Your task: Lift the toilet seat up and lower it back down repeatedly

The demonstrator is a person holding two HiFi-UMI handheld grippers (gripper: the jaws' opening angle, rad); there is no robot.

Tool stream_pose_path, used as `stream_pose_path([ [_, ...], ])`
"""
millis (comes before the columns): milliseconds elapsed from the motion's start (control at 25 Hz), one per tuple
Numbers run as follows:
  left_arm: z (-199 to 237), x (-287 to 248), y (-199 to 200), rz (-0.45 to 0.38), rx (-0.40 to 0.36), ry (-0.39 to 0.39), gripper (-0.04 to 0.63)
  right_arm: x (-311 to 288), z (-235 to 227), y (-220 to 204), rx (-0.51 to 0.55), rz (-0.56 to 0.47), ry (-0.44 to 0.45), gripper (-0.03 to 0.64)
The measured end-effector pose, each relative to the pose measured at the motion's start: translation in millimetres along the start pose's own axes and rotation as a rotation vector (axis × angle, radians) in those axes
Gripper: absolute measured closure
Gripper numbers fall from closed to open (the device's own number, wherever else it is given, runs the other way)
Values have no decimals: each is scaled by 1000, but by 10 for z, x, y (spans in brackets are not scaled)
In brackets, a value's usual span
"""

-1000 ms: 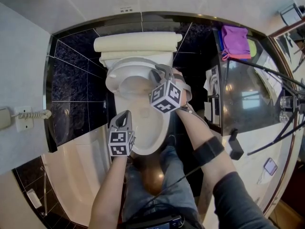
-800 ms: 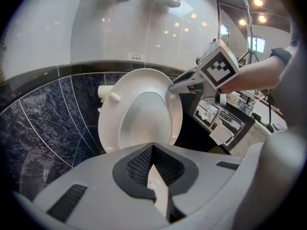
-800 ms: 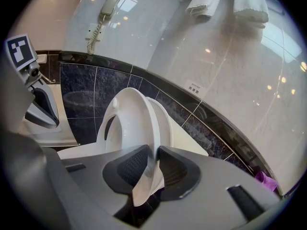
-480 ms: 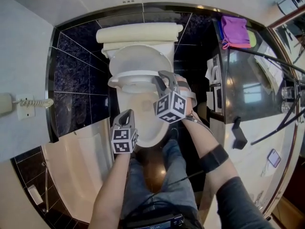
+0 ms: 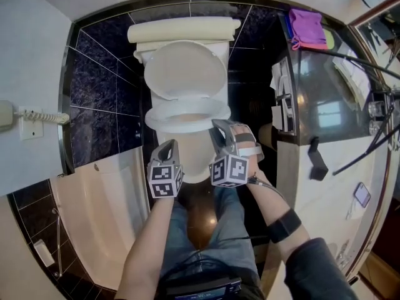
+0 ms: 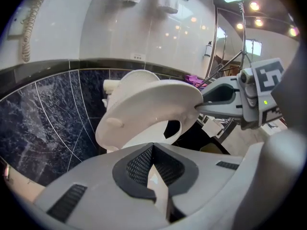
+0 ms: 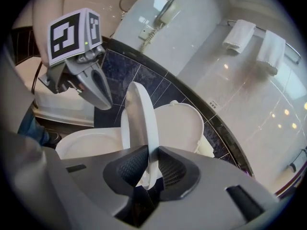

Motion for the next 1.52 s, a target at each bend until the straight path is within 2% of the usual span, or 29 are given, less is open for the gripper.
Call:
stream_pose_path([
  [240, -19, 157, -212, -2, 3, -3, 595, 261, 684, -139, 82, 56, 74, 523],
  [520, -58, 289, -583, 31, 48, -16, 595, 368, 1069, -245, 131, 91, 107, 514],
  [760, -174, 380, -1001, 87, 64, -52, 595, 578, 1494, -392, 160, 125, 186, 525],
  [840, -202, 403, -1189, 108, 58, -61, 595, 691, 1645, -479, 117, 142, 196, 600],
  [960, -232, 431, -1539, 143, 41, -71, 595, 780, 1765, -668, -39, 179, 159, 600],
  [1080, -270, 420, -1896, 159, 13, -81, 595, 718, 1754, -868, -224, 203, 76, 600],
  [1200, -279, 363, -2276, 182, -20, -96, 595, 538, 1782, -1054, -353, 214, 16, 600],
  [1400, -311, 212, -2869, 225, -35, -123, 595, 245, 1964, -1267, -415, 239, 6, 600],
  [1520, -284, 164, -3287, 286, -22, -117, 595, 92, 2115, -1340, -440, 243, 9, 600],
])
Point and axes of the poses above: the fingertips, and each gripper's own axes: x backward along the fingers, z to its left, y out of its top, the point moved 3 cm from there along x, backward along the fingers, and after that the axes turned 8 degrees about -z, right-handed, at the moved point
